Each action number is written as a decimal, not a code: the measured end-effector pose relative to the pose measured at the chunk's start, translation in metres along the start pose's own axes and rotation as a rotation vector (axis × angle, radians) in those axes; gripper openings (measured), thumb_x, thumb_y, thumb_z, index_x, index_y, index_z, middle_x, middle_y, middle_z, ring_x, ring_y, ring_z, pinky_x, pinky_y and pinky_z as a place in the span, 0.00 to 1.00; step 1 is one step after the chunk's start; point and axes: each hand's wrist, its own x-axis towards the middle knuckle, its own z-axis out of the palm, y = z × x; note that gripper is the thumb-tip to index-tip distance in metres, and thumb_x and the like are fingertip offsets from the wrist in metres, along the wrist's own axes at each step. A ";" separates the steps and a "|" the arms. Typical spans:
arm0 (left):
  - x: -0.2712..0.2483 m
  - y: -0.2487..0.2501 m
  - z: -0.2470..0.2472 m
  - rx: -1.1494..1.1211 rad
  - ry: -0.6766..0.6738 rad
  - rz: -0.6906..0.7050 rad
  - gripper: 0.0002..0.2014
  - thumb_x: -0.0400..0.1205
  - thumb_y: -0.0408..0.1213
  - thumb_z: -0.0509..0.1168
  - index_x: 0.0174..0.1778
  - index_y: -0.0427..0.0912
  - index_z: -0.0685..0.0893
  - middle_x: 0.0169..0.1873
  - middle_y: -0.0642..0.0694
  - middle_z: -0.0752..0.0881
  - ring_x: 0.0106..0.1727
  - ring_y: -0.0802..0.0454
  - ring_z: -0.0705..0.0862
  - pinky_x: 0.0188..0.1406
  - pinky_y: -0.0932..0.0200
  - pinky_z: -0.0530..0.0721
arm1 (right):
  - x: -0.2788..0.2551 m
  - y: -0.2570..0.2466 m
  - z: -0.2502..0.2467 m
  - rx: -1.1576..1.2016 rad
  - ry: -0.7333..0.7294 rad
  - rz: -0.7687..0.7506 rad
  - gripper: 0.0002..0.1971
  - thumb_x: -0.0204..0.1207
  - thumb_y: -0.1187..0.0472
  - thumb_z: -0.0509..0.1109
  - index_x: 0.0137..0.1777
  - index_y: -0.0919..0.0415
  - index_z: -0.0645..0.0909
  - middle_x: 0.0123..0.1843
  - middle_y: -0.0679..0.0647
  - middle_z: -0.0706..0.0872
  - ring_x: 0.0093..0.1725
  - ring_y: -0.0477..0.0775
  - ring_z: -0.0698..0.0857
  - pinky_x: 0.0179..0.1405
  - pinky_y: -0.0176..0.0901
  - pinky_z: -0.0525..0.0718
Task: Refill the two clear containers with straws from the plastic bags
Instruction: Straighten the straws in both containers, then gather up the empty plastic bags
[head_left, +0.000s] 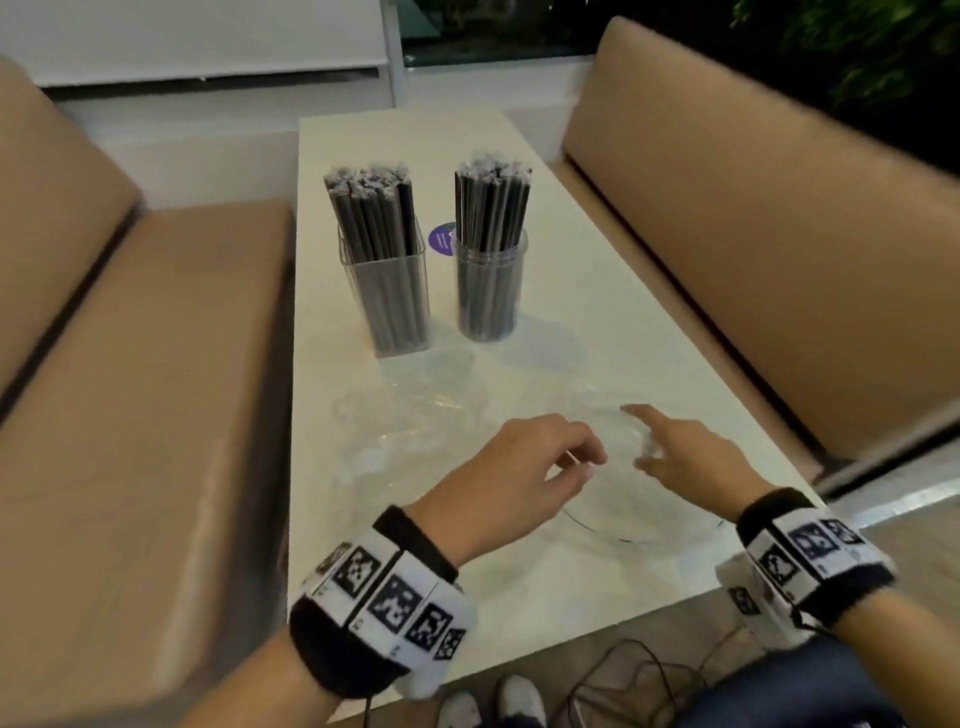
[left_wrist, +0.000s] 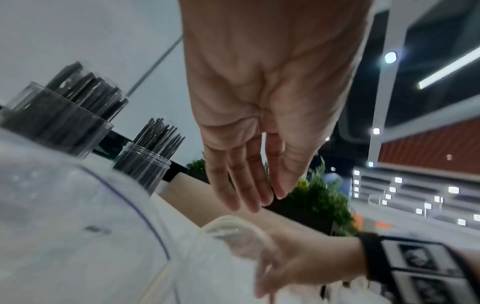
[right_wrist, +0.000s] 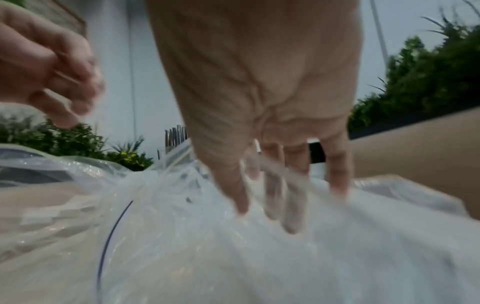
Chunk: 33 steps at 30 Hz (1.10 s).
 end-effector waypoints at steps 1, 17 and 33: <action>0.006 -0.005 0.006 0.021 0.003 -0.019 0.10 0.87 0.37 0.62 0.62 0.46 0.85 0.55 0.52 0.85 0.52 0.63 0.83 0.56 0.66 0.80 | -0.003 0.000 0.006 -0.009 0.102 0.014 0.26 0.82 0.55 0.64 0.79 0.42 0.64 0.64 0.55 0.86 0.59 0.61 0.85 0.52 0.53 0.85; -0.006 0.022 -0.092 -0.840 0.441 -0.033 0.26 0.81 0.29 0.70 0.65 0.60 0.67 0.59 0.47 0.88 0.57 0.36 0.90 0.39 0.43 0.93 | -0.069 -0.087 -0.086 0.275 1.070 -0.659 0.23 0.74 0.76 0.62 0.63 0.58 0.87 0.48 0.58 0.87 0.48 0.54 0.79 0.47 0.59 0.79; -0.085 -0.139 -0.032 0.426 0.609 -0.295 0.20 0.82 0.25 0.66 0.68 0.46 0.84 0.77 0.40 0.75 0.73 0.39 0.79 0.67 0.37 0.81 | 0.012 -0.146 0.033 0.021 -0.436 -0.480 0.37 0.70 0.23 0.56 0.77 0.17 0.44 0.89 0.55 0.44 0.86 0.69 0.43 0.76 0.81 0.40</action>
